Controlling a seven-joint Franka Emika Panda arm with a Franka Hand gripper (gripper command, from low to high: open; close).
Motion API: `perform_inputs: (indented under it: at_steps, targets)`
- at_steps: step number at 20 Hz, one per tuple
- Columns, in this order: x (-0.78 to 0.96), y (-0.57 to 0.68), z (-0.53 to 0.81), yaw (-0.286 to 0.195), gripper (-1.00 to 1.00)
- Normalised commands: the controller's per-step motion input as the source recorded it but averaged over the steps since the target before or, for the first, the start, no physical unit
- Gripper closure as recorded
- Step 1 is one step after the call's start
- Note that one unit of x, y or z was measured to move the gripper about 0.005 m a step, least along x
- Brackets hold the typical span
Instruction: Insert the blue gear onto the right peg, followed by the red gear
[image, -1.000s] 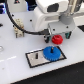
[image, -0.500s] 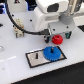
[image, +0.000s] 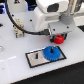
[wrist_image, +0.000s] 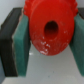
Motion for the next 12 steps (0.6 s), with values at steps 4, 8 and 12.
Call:
perform_inputs:
  at_steps: [4,8,12]
  targets:
    - [0.07,0.01,0.29,0.0,1.0]
    - [0.23,0.02,0.52,0.0,1.0]
    - [0.4,-0.01,0.56,0.0,1.0]
